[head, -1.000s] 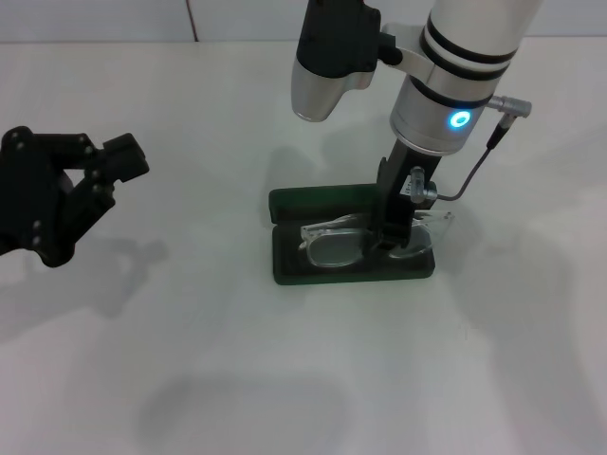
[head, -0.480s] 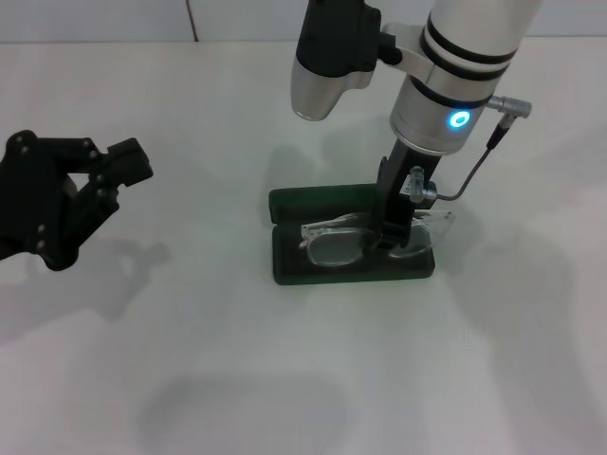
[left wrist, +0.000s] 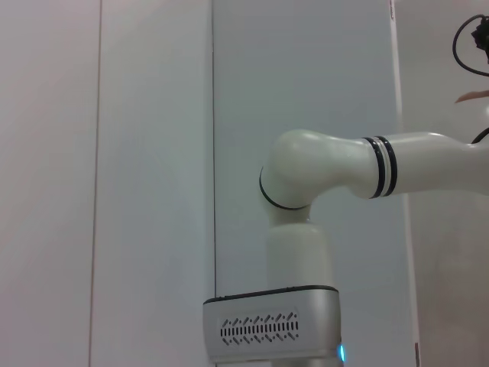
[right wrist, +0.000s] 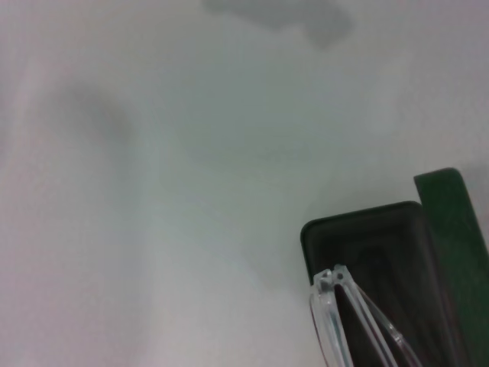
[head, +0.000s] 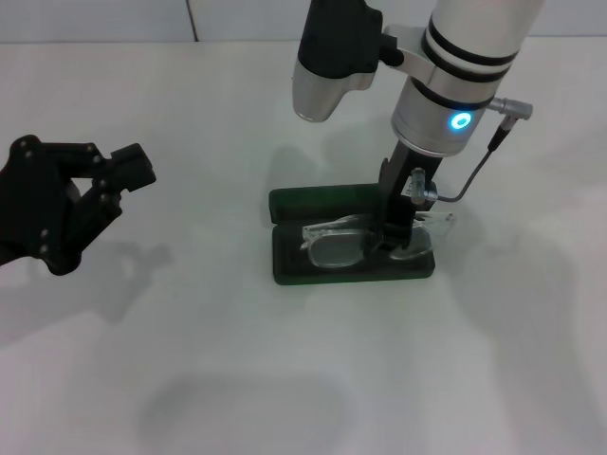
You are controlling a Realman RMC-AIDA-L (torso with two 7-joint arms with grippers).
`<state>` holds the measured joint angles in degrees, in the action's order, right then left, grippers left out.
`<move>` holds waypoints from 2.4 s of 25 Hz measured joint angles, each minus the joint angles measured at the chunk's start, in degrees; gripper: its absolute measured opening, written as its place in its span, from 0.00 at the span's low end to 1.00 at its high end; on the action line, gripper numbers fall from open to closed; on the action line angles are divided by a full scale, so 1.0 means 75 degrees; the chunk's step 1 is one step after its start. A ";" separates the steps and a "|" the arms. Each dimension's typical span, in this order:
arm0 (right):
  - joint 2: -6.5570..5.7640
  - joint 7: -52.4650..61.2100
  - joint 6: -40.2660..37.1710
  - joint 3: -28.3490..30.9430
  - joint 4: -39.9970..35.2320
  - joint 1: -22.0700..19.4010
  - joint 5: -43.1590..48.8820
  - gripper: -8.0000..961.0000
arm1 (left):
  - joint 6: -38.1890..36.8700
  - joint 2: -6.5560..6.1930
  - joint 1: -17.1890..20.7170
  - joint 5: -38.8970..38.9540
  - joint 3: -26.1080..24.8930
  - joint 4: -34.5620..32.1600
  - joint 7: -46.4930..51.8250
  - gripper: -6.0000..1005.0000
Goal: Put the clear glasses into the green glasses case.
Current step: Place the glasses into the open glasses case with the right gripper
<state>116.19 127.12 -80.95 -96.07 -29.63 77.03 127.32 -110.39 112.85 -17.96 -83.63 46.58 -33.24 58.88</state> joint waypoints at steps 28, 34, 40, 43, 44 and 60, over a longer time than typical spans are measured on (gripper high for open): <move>0.0000 -0.0067 0.0044 0.0000 -0.0058 -0.0059 -0.0008 0.14 | 0.0000 0.0012 0.0005 0.0007 0.0036 0.0039 -0.0047 0.07; 0.0000 -0.0075 0.0043 0.0000 -0.0070 -0.0075 -0.0008 0.15 | 0.0000 0.0020 -0.0001 0.0008 0.0048 0.0109 -0.0115 0.07; 0.0000 -0.0071 0.0029 0.0000 -0.0094 -0.0076 -0.0005 0.15 | 0.0000 0.0024 0.0027 0.0008 0.0048 0.0109 -0.0117 0.07; 0.0001 -0.0035 0.0025 0.0000 -0.0147 -0.0071 0.0042 0.15 | 0.0000 0.0023 0.0038 0.0008 0.0048 0.0109 -0.0117 0.07; 0.0000 -0.0027 0.0024 0.0000 -0.0164 -0.0071 0.0052 0.15 | 0.0000 0.0023 0.0045 0.0008 0.0048 0.0108 -0.0117 0.07; 0.0000 0.0019 -0.0033 0.0052 -0.0457 -0.0112 0.0273 0.15 | 0.0000 0.0024 0.0061 0.0006 0.0028 0.0107 -0.0117 0.07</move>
<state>116.19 127.26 -81.20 -95.68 -33.05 76.19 129.37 -110.39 113.03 -17.50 -83.58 46.79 -32.43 58.00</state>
